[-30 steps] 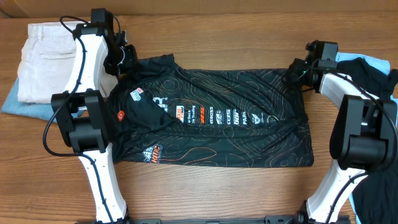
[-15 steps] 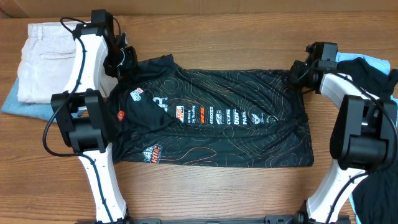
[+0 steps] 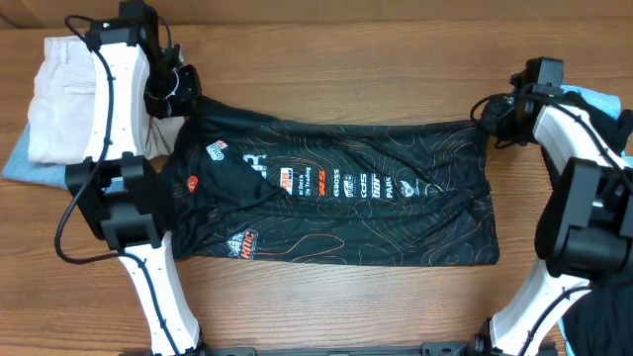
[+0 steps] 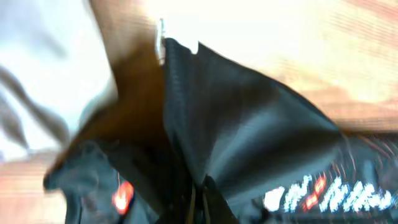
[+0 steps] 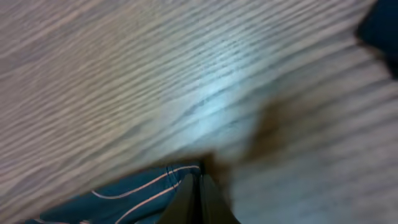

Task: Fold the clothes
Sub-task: 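Fold the jersey's top half down over the bottom with both grippers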

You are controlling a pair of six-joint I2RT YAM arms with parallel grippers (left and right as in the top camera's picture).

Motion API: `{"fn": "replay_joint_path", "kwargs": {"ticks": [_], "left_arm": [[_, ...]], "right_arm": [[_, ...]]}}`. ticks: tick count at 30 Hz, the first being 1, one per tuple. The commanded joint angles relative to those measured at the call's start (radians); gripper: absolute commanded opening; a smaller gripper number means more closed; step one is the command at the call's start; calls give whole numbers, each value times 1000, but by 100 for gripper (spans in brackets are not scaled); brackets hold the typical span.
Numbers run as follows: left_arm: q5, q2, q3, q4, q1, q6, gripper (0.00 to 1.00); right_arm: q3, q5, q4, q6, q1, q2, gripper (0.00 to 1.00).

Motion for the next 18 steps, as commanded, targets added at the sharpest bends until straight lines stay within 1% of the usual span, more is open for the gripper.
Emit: {"fn": "replay_joint_path", "kwargs": {"ticks": [1, 7, 9, 11, 15, 18], "left_arm": [[10, -61, 30, -61, 0, 1, 4], [-1, -62, 30, -199, 5, 5, 4], [-26, -62, 30, -237, 6, 9, 4], [-62, -64, 25, -241, 7, 10, 4], [-70, -73, 9, -242, 2, 20, 4], [-99, -114, -61, -241, -2, 20, 4]], "right_arm": [[39, 12, -51, 11, 0, -102, 4], [39, 12, -271, 11, -2, -197, 4], [39, 13, -340, 11, -2, -214, 4], [39, 13, -410, 11, -2, -225, 4], [39, 21, -533, 11, -2, -229, 4], [39, 95, -634, 19, -2, -229, 4]]}}
